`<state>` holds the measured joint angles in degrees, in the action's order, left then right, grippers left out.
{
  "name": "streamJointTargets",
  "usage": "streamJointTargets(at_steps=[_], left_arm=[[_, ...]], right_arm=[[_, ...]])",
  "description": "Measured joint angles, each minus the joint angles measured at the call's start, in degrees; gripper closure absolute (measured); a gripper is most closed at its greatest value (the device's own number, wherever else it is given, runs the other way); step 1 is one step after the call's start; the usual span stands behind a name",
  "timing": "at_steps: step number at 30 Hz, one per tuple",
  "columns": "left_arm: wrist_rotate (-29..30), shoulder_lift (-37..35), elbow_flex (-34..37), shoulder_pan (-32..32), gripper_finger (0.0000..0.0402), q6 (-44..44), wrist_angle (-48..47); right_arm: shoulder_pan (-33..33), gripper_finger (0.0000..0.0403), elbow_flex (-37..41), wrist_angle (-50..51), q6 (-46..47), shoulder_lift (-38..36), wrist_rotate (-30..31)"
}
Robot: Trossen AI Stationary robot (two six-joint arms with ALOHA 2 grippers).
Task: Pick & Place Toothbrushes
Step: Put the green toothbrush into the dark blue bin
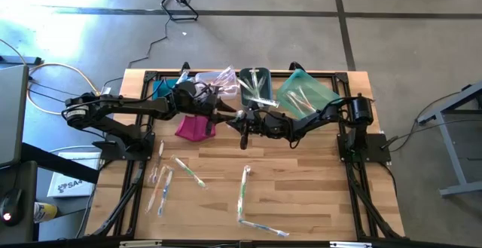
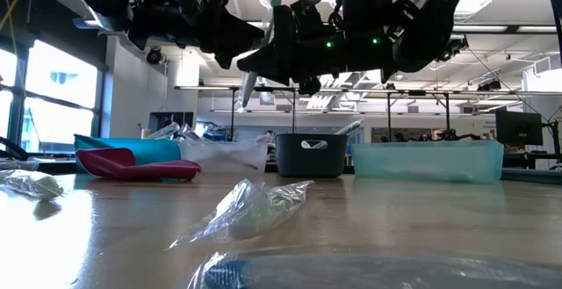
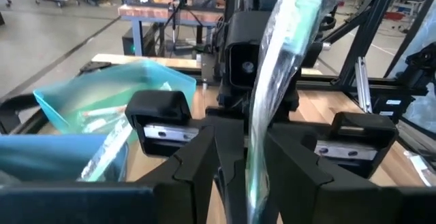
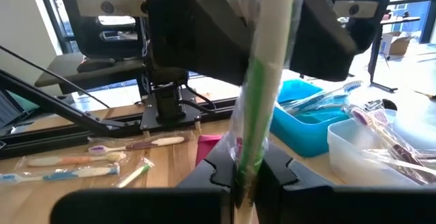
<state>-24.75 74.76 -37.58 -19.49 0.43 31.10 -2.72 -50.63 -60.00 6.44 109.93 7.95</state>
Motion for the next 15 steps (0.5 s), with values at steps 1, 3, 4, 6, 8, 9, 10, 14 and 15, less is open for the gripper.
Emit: streamJointTargets(at_steps=[1, 3, 4, 6, 8, 9, 10, 14, 15], left_arm=[[0.0, 0.0, 0.0, 0.0, 0.028, 0.0, -0.5], [0.0, 0.0, 0.0, -0.2, 0.028, -0.2, -2.4], [-0.2, 0.0, 0.0, -0.7, 0.028, -0.4, -3.6], [-0.4, -1.4, 0.0, -2.1, 0.028, -0.5, -6.9], [-0.4, -2.8, 0.0, -3.7, 0.028, -0.5, -8.0], [-0.4, -3.8, 0.5, -4.4, 0.028, -0.4, -8.1], [-0.7, -5.1, 1.1, -5.1, 0.028, -0.5, -8.1], [-1.8, -11.6, 4.1, -7.3, 0.028, -0.7, -7.0], [-1.7, -13.5, 5.2, -7.8, 0.028, -0.7, -7.0]], right_arm=[[0.0, 0.0387, 0.0, 0.0, 0.0, 0.0, 0.0], [0.0, 0.0387, 0.0, -0.1, 0.0, 0.0, 0.0], [0.0, 0.0387, 0.0, -0.1, 0.1, 0.0, 0.0], [-0.1, 0.0387, 0.0, -0.1, 1.3, 0.0, 0.1], [-0.1, 0.0387, 0.0, -0.3, 2.2, 0.0, 0.1], [-0.1, 0.0387, 0.0, -0.3, 2.3, 0.0, 0.0], [-0.1, 0.0387, 0.0, -0.2, 2.3, 0.0, 0.0], [-0.5, 0.0387, 0.0, 0.0, 2.3, -0.2, 1.7], [-0.7, 0.0387, 0.0, 0.6, 2.4, -0.5, 2.3]])
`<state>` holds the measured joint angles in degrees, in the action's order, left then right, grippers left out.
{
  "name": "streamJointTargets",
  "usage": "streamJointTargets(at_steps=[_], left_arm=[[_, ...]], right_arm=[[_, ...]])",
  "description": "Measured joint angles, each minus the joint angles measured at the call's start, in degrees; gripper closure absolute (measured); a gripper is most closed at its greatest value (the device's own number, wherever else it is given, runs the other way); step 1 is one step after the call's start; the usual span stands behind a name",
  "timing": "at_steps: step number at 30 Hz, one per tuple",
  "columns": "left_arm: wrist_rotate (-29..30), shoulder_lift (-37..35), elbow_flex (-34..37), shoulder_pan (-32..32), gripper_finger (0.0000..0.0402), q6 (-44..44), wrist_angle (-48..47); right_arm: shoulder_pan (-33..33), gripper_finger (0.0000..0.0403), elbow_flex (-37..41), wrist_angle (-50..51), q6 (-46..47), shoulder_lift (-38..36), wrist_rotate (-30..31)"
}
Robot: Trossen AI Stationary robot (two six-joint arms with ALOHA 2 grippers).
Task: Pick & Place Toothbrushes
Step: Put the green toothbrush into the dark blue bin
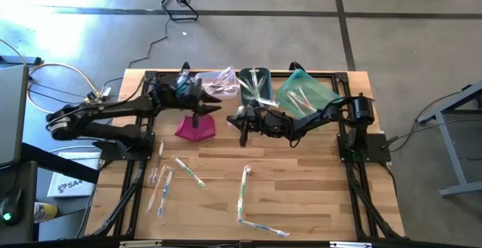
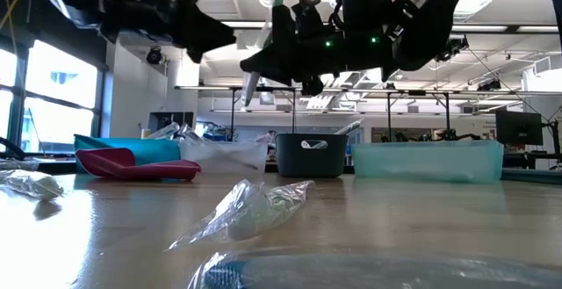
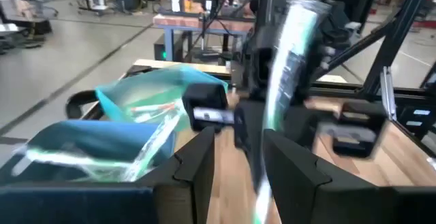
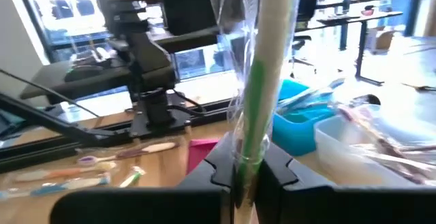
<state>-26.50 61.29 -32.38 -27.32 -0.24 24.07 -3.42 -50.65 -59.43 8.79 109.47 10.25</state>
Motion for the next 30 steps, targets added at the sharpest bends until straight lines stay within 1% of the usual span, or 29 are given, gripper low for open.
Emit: streamJointTargets(at_steps=[3, 8, 11, 15, 17, 21, 23, 27, 30], left_arm=[[0.0, -5.4, 3.6, -0.9, 0.028, 0.0, -0.2], [0.4, -13.4, 9.5, -0.8, 0.028, 0.5, -0.3], [0.6, -17.1, 12.3, -0.8, 0.028, 0.7, -0.3], [0.7, -21.4, 15.0, -0.8, 0.028, 0.7, -0.6], [0.7, -23.1, 15.4, -0.8, 0.028, 0.7, -0.8], [0.7, -25.8, 15.4, -0.8, 0.028, 0.8, -2.0], [0.7, -26.3, 15.4, -0.8, 0.028, 0.7, -1.9], [0.7, -26.5, 15.4, -0.8, 0.028, 0.8, -2.0], [0.7, -26.5, 15.4, -0.8, 0.028, 0.7, -2.0]], right_arm=[[-0.9, 0.0387, 0.0, 3.4, 0.1, -2.0, 0.4], [-2.8, 0.0387, 0.0, 10.5, 0.6, -6.4, 5.2], [-4.4, 0.0387, 0.0, 15.7, 2.3, -9.9, 7.7], [-7.4, 0.0387, 0.0, 23.1, 5.5, -13.9, 8.4], [-9.1, 0.0387, 0.0, 24.5, 7.3, -14.7, 8.3], [-12.9, 0.0387, 0.0, 26.4, 11.1, -14.9, 6.2], [-14.2, 0.0387, 0.0, 26.9, 13.2, -14.5, 5.7], [-16.6, 0.0387, 0.0, 30.8, 17.7, -14.3, 6.8], [-18.1, 0.0387, 0.0, 32.2, 21.2, -14.3, 5.8]])
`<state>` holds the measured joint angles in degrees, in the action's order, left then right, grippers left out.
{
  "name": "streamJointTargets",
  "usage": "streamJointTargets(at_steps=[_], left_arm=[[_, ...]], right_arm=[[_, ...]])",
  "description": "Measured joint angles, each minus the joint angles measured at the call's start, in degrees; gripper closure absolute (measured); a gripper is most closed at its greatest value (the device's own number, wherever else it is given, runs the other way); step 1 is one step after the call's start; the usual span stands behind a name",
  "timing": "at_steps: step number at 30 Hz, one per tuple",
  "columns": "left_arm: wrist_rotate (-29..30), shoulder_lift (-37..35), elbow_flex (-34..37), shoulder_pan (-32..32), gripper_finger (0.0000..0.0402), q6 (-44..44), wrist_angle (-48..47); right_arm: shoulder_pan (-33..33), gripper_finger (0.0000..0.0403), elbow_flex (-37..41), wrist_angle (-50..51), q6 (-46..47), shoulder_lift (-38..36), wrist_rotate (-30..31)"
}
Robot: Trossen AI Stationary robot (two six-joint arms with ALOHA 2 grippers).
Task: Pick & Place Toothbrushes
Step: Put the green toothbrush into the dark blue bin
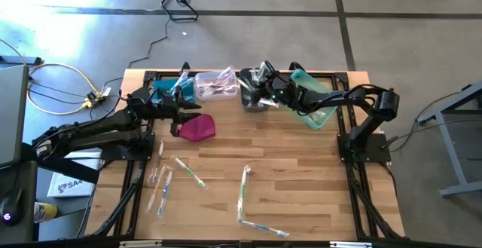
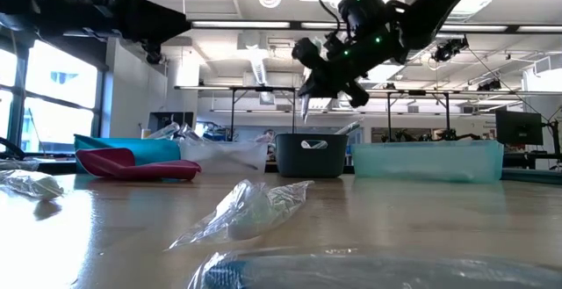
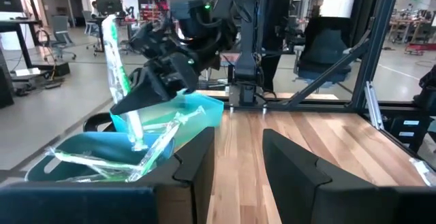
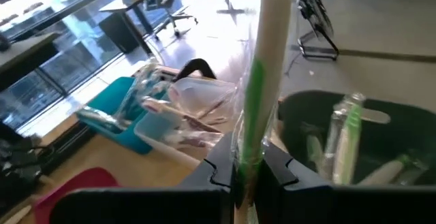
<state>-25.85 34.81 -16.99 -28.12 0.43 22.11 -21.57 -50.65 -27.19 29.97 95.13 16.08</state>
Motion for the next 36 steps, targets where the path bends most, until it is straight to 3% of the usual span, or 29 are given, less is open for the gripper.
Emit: streamJointTargets(at_steps=[8, 17, 24, 36], left_arm=[[0.0, 0.0, 0.0, 0.0, 0.028, -0.1, 0.4], [-0.2, 0.0, 0.0, 0.0, 0.028, -0.2, 0.5], [-0.2, 0.0, 0.0, 0.0, 0.028, -0.2, 0.4], [0.0, 0.0, 0.0, 0.0, 0.028, -0.2, -0.1]], right_arm=[[-1.0, 0.0388, 0.0, 0.5, 3.1, 0.2, 1.2], [-0.6, 0.0388, -0.4, -3.6, 5.4, 6.8, 2.6], [-1.4, 0.0385, -3.3, -0.1, 5.9, 9.5, 1.6], [-1.4, 0.0308, -3.6, 1.6, 4.8, 9.3, 4.0]])
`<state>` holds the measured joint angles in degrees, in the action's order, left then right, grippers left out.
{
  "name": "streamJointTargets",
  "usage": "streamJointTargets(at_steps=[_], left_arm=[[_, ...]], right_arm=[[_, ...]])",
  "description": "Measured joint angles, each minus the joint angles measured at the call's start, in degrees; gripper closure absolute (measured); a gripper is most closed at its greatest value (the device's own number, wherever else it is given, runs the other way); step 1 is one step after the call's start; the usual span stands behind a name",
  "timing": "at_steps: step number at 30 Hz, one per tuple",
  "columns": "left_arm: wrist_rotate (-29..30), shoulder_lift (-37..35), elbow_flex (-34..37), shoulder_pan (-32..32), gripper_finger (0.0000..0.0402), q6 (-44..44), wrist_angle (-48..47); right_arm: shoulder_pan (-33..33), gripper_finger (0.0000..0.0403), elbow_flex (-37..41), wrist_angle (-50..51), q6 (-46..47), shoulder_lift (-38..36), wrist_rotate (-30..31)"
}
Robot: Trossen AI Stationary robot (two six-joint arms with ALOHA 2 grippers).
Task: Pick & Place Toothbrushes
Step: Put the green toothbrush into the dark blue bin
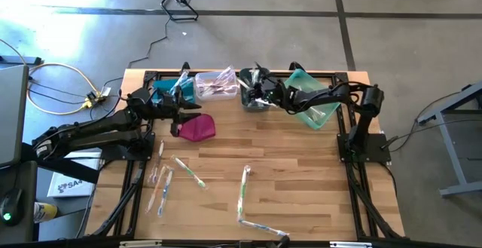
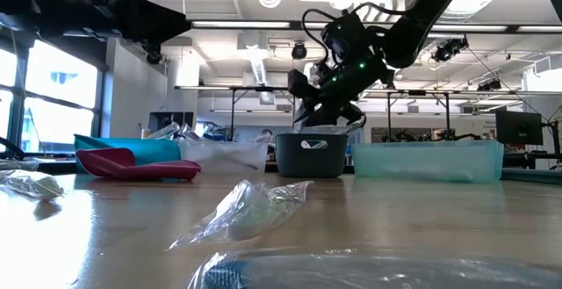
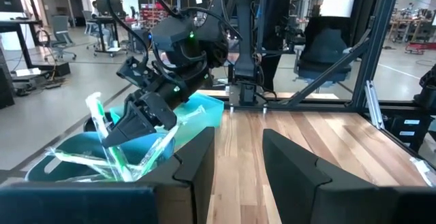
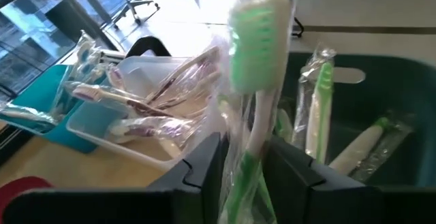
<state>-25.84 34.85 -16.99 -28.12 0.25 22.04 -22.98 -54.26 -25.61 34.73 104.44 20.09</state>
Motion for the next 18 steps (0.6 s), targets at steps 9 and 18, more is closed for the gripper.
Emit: streamJointTargets(at_steps=[9, 18], left_arm=[[0.0, 0.0, 0.0, 0.0, 0.028, 0.0, -0.3], [0.0, 0.0, 0.0, 0.0, 0.028, 0.0, -1.1]], right_arm=[[-1.0, 0.0287, -0.1, -0.4, -3.7, -1.0, 3.3], [-3.8, 0.0292, -0.1, 1.1, -10.0, -5.8, 7.9]])
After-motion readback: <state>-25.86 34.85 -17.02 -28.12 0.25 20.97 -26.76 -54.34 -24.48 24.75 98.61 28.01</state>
